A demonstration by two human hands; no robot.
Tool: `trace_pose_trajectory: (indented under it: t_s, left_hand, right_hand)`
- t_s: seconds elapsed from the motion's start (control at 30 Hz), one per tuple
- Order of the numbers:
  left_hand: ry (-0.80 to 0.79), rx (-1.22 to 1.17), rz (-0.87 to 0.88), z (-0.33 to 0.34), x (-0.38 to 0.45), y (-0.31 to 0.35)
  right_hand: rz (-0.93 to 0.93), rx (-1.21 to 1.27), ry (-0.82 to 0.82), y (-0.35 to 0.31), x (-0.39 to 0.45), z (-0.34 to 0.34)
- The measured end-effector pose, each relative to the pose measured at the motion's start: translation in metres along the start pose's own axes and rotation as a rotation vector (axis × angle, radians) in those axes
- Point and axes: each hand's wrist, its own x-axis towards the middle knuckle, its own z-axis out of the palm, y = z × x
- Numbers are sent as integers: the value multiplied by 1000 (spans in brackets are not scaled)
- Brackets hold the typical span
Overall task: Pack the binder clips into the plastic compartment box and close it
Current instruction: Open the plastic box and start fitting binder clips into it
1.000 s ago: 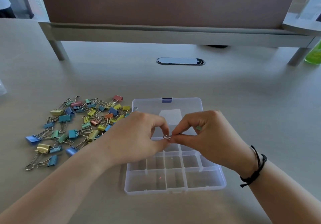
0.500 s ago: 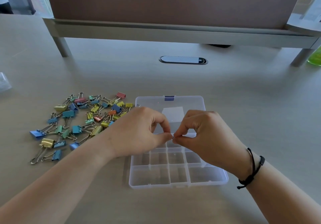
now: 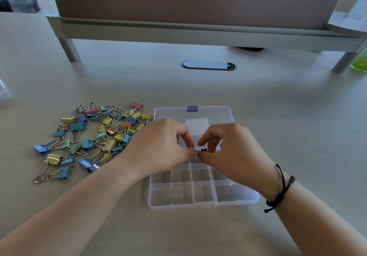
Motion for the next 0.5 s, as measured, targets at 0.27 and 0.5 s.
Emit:
trace_pose_trajectory:
  t_s: [0.27,0.5]
  left_hand:
    - [55,61,-21,6,-1,3]
    - [72,-133,81,-5,-3,-1]
  right_hand:
    - [2,-30,4,-1,2,2]
    - [-13,310,24,0,3,-23]
